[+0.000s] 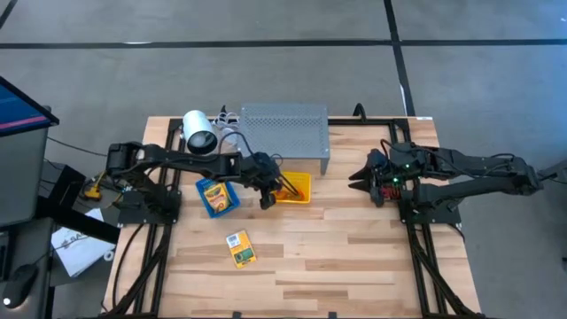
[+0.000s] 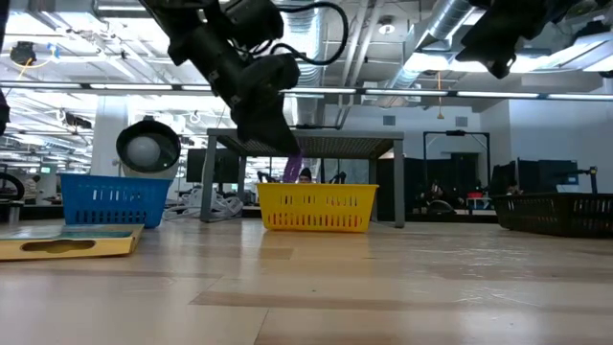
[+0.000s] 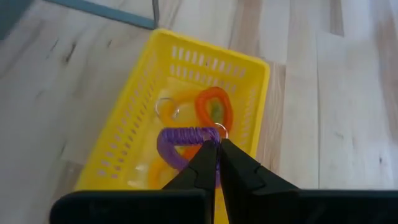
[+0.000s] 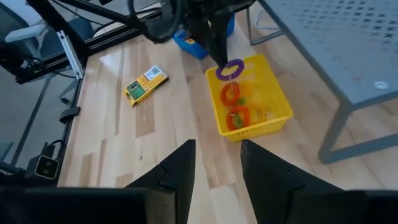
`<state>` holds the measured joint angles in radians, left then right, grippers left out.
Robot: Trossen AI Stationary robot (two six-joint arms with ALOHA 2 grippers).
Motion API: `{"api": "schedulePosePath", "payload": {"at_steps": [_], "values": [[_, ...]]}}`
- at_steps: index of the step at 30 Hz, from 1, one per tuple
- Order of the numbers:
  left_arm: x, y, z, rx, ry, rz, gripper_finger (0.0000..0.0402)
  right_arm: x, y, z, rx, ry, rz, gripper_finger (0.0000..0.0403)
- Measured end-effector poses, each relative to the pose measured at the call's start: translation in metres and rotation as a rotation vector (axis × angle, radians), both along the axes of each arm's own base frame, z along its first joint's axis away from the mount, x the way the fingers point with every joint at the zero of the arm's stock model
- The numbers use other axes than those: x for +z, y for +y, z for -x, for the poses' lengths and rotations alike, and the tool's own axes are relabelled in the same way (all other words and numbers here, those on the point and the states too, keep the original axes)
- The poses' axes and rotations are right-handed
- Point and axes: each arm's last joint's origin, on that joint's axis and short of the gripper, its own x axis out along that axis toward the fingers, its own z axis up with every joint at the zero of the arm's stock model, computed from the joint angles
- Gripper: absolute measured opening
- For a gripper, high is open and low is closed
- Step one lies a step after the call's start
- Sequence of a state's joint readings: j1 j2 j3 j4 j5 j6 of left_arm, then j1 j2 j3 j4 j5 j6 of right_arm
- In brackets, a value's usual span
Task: Pick & Place Office Desk Supplies
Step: Put the violet spring keychain into the yellow bin, then put the crayon box into the blue bin
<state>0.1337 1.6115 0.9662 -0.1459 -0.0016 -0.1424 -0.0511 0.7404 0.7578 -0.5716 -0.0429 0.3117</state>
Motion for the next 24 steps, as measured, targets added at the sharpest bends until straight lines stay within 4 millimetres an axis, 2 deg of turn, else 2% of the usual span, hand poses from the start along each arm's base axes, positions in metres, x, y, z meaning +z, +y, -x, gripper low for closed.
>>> {"api": "schedulePosePath", "payload": {"at_steps": [8, 20, 24], "values": [[-0.007, -0.002, -0.004, 0.011, 0.002, 0.057, 0.0019, 0.000, 0.003, 0.000, 0.018, 0.000, -0.002, 0.0124], [0.004, -0.003, -0.001, -0.006, -0.034, 0.081, 0.0131, 0.000, 0.003, 0.000, 0.017, -0.004, -0.002, 0.0124], [0.005, -0.003, -0.001, -0.002, -0.035, 0.103, 0.0152, 0.000, 0.003, -0.001, 0.017, -0.005, -0.002, 0.0124]]}}
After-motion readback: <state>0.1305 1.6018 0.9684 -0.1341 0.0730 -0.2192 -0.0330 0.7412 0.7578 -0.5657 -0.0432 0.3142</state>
